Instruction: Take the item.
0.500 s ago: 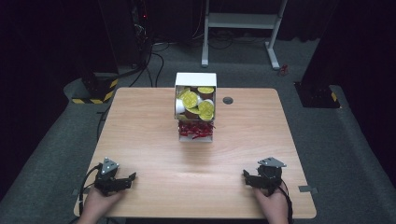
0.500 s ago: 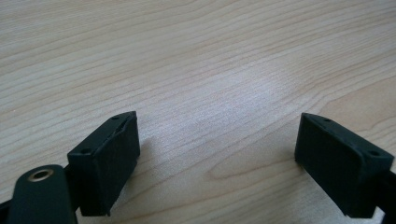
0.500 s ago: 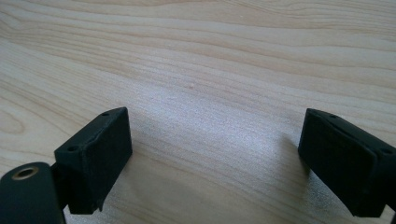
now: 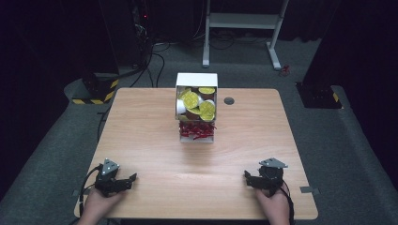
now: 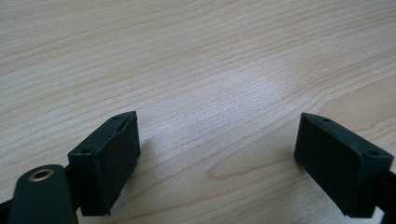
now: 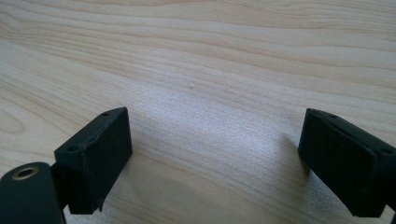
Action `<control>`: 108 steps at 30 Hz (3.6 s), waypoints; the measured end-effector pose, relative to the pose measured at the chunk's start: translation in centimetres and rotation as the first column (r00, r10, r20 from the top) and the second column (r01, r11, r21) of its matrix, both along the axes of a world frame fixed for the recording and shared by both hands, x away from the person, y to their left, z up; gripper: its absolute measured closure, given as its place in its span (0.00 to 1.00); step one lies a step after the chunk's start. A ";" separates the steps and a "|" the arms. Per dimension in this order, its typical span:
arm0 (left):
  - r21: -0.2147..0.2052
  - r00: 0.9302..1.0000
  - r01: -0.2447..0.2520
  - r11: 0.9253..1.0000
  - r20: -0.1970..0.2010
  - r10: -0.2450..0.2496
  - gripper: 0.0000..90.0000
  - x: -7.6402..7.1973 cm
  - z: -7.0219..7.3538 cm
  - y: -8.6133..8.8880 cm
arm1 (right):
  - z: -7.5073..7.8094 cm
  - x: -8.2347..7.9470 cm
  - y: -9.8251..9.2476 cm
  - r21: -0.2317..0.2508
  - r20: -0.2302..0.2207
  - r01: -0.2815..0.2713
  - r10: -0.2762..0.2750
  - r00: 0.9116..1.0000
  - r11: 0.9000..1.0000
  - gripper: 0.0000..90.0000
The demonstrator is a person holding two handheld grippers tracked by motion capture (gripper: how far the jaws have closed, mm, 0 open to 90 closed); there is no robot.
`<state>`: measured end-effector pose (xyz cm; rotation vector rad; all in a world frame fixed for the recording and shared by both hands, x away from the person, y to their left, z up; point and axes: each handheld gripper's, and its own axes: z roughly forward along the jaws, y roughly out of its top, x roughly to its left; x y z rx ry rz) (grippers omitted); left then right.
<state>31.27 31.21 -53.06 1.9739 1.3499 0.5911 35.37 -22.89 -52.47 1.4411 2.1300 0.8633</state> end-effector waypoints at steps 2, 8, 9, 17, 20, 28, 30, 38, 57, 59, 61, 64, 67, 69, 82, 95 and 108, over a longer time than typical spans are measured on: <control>0.000 1.000 -0.001 1.000 0.001 0.001 0.16 0.0 0.0 0.0 | 0.0 0.0 0.0 0.000 0.000 0.000 0.000 1.000 1.000 0.11; 0.007 1.000 0.004 1.000 0.002 -0.004 0.16 0.1 0.0 0.0 | 0.0 0.0 0.0 0.000 0.000 0.000 0.000 1.000 1.000 0.11; 0.002 1.000 0.002 1.000 0.000 -0.002 0.16 0.1 0.0 0.0 | 0.0 0.0 0.0 0.000 0.000 0.000 0.000 1.000 1.000 0.11; 0.003 1.000 0.001 1.000 0.002 -0.001 0.16 0.1 0.0 0.0 | 0.0 0.0 0.0 0.000 0.000 0.000 0.000 1.000 1.000 0.11; 0.003 1.000 0.002 1.000 0.001 -0.002 0.16 0.1 0.0 0.0 | 0.0 0.0 0.0 0.000 0.000 0.000 0.000 1.000 1.000 0.11; 0.011 1.000 0.010 1.000 -0.011 -0.010 0.16 0.2 0.2 0.0 | 0.0 0.0 0.0 -0.003 0.003 -0.004 0.004 1.000 1.000 0.11; 0.010 1.000 -0.001 1.000 -0.024 0.001 0.18 0.2 0.4 0.0 | 0.0 0.0 0.0 -0.002 0.002 -0.002 0.002 1.000 1.000 0.11; -0.039 1.000 0.013 0.999 0.010 -0.013 0.20 0.3 1.3 -0.3 | 0.0 0.0 0.0 -0.002 0.002 -0.002 0.002 1.000 1.000 0.11; -0.079 0.998 -0.021 0.997 0.050 0.025 0.20 1.1 2.8 -1.0 | 0.0 0.0 0.0 0.002 -0.002 -0.006 0.006 1.000 1.000 0.10; -0.083 0.998 -0.028 0.996 0.047 0.032 0.20 1.1 3.0 -1.2 | 0.0 0.0 0.0 0.000 -0.004 -0.011 0.011 1.000 1.000 0.10; -0.105 0.998 -0.036 0.994 0.049 0.041 0.20 1.2 3.6 -1.5 | 0.0 0.0 0.0 0.000 -0.003 -0.011 0.011 1.000 1.000 0.10; -0.103 0.998 -0.034 0.994 0.056 0.040 0.20 1.2 4.4 -2.4 | 0.0 0.1 -0.1 -0.007 -0.001 -0.026 0.026 1.000 1.000 0.09; -0.115 0.998 -0.025 0.993 0.059 0.032 0.20 1.2 4.7 -2.9 | 0.0 0.2 -0.1 -0.010 0.002 -0.032 0.032 0.999 0.999 0.09; -0.123 0.998 -0.013 0.992 0.067 0.021 0.20 1.3 5.0 -3.9 | 0.0 0.2 -0.1 -0.008 0.000 -0.031 0.031 1.000 0.999 0.09; -0.096 0.992 0.065 0.993 0.117 -0.053 0.20 2.1 6.8 -6.7 | 0.0 0.2 -0.1 -0.009 0.002 -0.033 0.033 0.999 0.999 0.09; -0.097 0.986 0.083 0.992 0.151 -0.068 0.23 2.7 8.2 -8.5 | 0.0 0.2 -0.1 -0.005 -0.001 -0.029 0.029 1.000 1.000 0.09; -0.110 0.980 0.132 0.985 0.165 -0.113 0.23 4.0 8.7 -10.5 | 0.0 0.2 0.0 -0.003 -0.002 -0.028 0.028 1.000 1.000 0.09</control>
